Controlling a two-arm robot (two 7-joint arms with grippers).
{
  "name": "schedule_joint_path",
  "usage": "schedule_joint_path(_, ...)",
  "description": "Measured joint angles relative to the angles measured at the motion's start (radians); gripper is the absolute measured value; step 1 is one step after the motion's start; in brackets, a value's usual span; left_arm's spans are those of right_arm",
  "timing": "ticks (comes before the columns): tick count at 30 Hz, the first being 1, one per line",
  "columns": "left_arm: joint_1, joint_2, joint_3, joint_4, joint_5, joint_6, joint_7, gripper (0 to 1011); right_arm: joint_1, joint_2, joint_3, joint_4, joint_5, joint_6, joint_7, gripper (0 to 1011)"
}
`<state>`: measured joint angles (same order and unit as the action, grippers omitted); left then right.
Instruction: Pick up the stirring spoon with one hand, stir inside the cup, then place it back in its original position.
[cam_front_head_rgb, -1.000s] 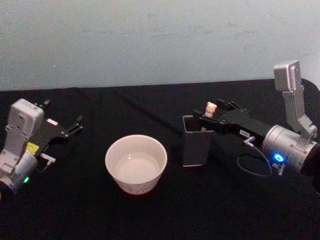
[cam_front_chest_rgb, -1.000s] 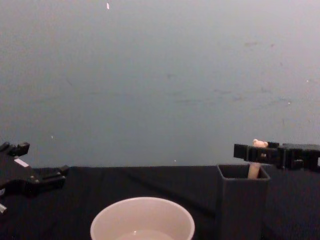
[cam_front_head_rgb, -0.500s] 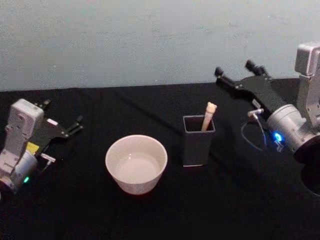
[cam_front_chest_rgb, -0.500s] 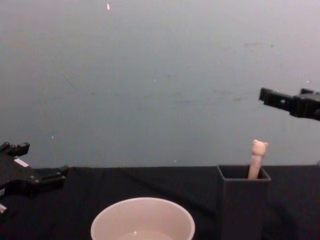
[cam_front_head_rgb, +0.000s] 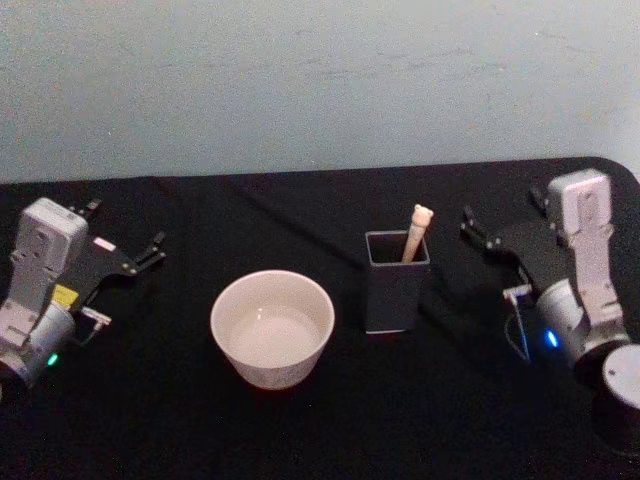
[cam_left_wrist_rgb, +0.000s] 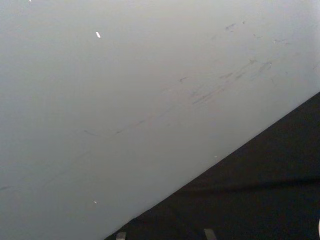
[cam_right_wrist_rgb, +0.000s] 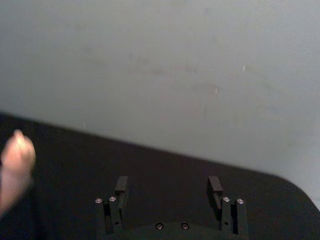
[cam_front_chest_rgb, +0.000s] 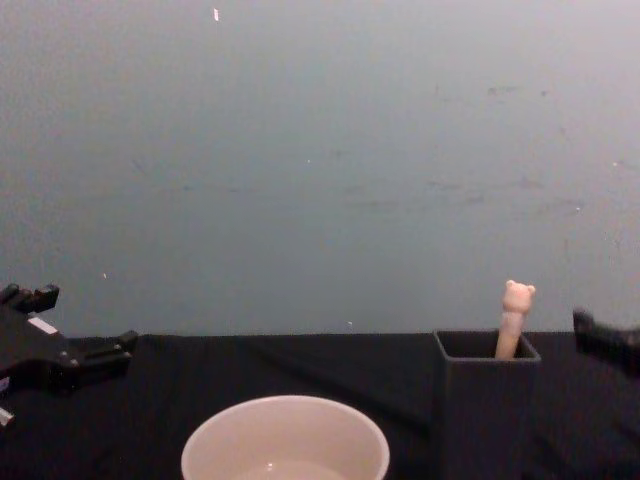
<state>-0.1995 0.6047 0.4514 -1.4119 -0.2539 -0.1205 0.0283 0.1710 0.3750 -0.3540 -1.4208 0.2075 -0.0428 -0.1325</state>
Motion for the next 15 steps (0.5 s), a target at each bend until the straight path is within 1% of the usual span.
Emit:
schedule_joint_path(2, 0.0, 0.0, 0.0, 0.0, 0.0, 0.0, 0.0, 1001, -0.001, -0.003, -0.003, 0.03, -0.016, 0.002, -0.002, 1002)
schedule_joint_path(8, 0.0, 0.0, 0.0, 0.0, 0.0, 0.0, 0.0, 1002, 0.013, -0.022, 0.002, 0.082, -0.024, 0.015, 0.003, 1002)
schedule_joint_path(15, 0.0, 0.0, 0.0, 0.0, 0.0, 0.0, 0.0, 1001, 0.014, -0.023, 0.002, 0.081, -0.025, 0.016, 0.005, 1003)
